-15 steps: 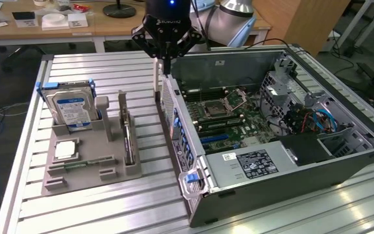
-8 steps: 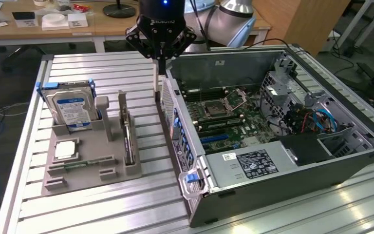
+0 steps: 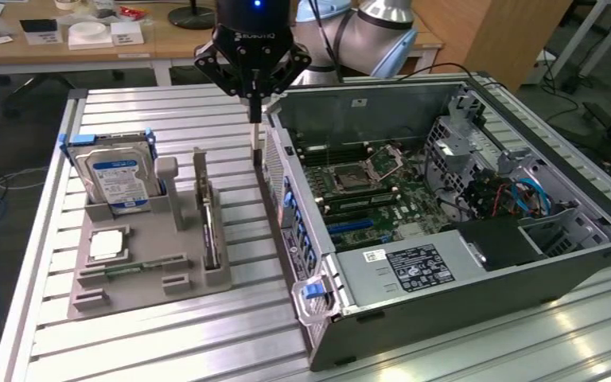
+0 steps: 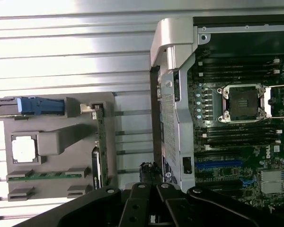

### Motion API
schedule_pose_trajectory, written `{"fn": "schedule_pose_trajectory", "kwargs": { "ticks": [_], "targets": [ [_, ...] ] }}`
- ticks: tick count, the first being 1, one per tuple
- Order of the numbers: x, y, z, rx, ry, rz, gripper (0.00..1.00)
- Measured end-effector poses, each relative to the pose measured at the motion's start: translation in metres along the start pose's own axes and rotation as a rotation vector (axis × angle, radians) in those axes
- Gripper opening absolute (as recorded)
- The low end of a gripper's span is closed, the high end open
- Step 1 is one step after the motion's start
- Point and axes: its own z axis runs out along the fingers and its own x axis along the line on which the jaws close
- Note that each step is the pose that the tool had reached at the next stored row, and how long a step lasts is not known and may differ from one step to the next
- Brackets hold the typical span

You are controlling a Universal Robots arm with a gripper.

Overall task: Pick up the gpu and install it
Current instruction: 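Reach for the gpu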

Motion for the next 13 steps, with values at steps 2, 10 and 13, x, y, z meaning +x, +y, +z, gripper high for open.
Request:
{"fn": "schedule_pose_trajectory", "kwargs": {
  "ticks": [2, 10, 13],
  "targets": [
    [0.003, -0.0002, 0.0000, -0.0001, -0.0001, 0.000, 0.11],
    [0.013, -0.0010, -0.0003, 0.0000, 0.0000, 0.000, 0.11],
    [0.018, -0.0013, -0.0003, 0.0000, 0.0000, 0.000, 0.11]
  ]
}}
